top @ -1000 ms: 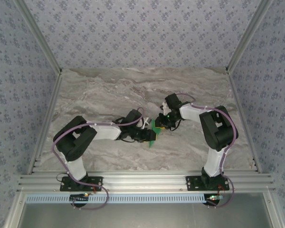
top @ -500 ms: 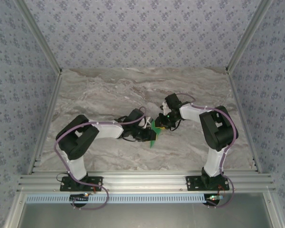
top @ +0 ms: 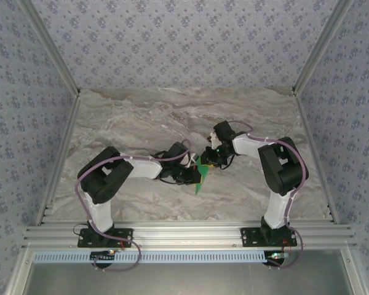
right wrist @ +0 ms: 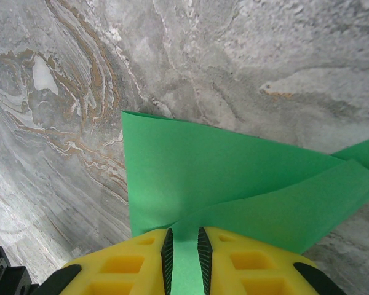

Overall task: Fold a paper plane with a square sheet of paper (fold left side to right side)
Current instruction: Fold the wing for the fifth time at the center of the table.

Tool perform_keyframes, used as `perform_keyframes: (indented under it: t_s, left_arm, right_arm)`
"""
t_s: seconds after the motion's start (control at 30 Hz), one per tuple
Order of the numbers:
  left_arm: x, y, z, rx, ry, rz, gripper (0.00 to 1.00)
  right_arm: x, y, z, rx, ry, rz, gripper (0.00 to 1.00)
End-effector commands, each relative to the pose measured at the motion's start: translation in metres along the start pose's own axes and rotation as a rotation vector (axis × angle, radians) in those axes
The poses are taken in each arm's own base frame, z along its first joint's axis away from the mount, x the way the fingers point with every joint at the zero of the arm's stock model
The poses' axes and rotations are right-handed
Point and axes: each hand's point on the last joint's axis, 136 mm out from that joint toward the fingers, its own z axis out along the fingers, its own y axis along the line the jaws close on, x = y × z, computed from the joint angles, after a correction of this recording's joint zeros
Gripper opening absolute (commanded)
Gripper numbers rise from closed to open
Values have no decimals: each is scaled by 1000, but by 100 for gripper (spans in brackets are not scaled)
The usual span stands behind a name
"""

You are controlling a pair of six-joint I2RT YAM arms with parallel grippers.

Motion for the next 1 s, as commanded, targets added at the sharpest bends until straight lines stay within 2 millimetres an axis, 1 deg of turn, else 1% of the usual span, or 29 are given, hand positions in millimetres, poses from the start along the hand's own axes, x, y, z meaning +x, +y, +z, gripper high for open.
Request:
perform_keyframes:
  t_s: [0.0,0.17,0.23,0.33,0.4,0.53,0.8,0.87,0.93,0.97]
  left_arm:
    - [-4,-10,4,36,-6,15,0]
    - [-4,-12,3,56,-16,8,0]
    - [-2,-11,3,59,-18,1,0]
    - [3,-4,4,58,-20,-21,0]
    - [6,3,6,49,-18,-42,0]
    - [15,14,8,43,-13,-78,0]
    - [26,26,10,42,-6,-115,0]
    - [27,25,8,49,-8,-113,0]
    - [24,17,4,67,-19,-99,0]
    - [22,12,2,76,-24,-88,4]
  right_arm:
    - [20,-20,7,74,64,24,22]
    - [19,-19,6,71,61,20,22]
    - [16,-15,5,42,46,21,21]
    - [10,-9,0,7,19,17,22]
    - [8,-9,-2,9,20,16,22]
    - [11,-15,2,16,30,22,21]
    - [13,-22,4,49,39,29,21]
    - [13,-22,3,53,40,26,21]
    - [13,-23,3,54,43,26,21]
    - [13,-22,3,54,42,24,21]
